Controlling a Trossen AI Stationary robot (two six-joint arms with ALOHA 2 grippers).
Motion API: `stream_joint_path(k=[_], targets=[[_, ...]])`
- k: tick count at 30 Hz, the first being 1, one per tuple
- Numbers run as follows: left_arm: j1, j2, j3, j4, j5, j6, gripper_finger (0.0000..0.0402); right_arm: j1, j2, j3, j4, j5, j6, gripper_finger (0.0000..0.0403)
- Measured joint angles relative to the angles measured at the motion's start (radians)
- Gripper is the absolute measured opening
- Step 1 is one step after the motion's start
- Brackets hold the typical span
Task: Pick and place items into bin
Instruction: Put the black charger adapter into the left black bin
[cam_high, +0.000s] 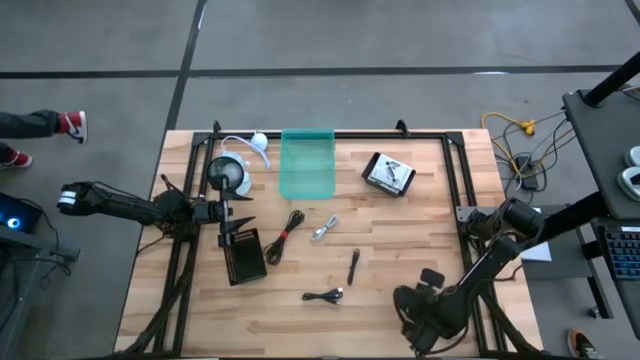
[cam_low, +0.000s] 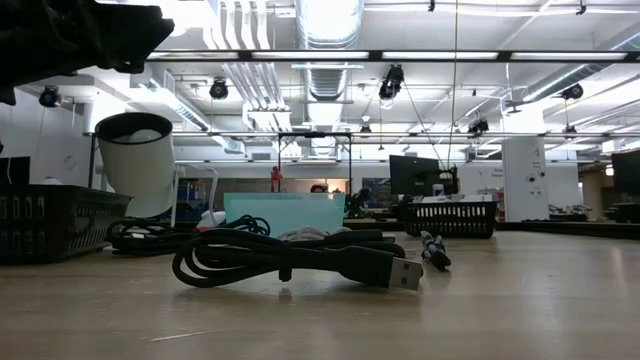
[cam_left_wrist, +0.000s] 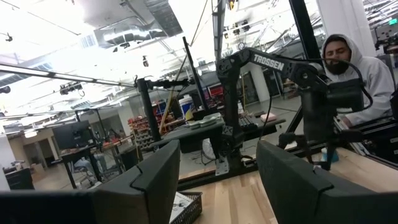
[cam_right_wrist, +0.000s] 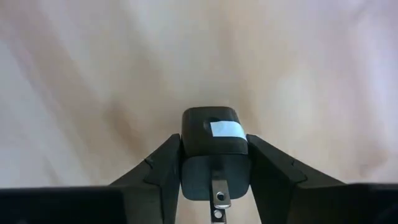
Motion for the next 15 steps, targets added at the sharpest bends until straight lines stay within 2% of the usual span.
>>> stream_joint_path(k=[4, 7, 11, 13, 15], targets=[[0.000, 0.000, 0.000, 0.000, 0.001, 0.000, 0.0196, 0.000, -0.052, 0.000, 0.002, 0.301, 0.019, 0.0136], [0.000, 0.002, 0.000, 0.000, 0.026, 0.023, 0.0196, 0.000, -0.080, -0.007, 0.006, 0.478, 0.019, 0.0136], [0.000, 0.022, 0.000, 0.000, 0.154, 0.125, 0.0196, 0.000, -0.118, -0.040, 0.024, 0.652, 0.041, 0.0136], [0.000, 0.037, 0.000, 0.003, 0.242, 0.214, 0.0196, -0.001, -0.139, -0.061, 0.038, 0.715, 0.066, 0.0136], [-0.001, 0.062, 0.000, 0.009, 0.280, 0.311, 0.0196, -0.003, -0.170, -0.087, 0.058, 0.774, 0.101, 0.0136]])
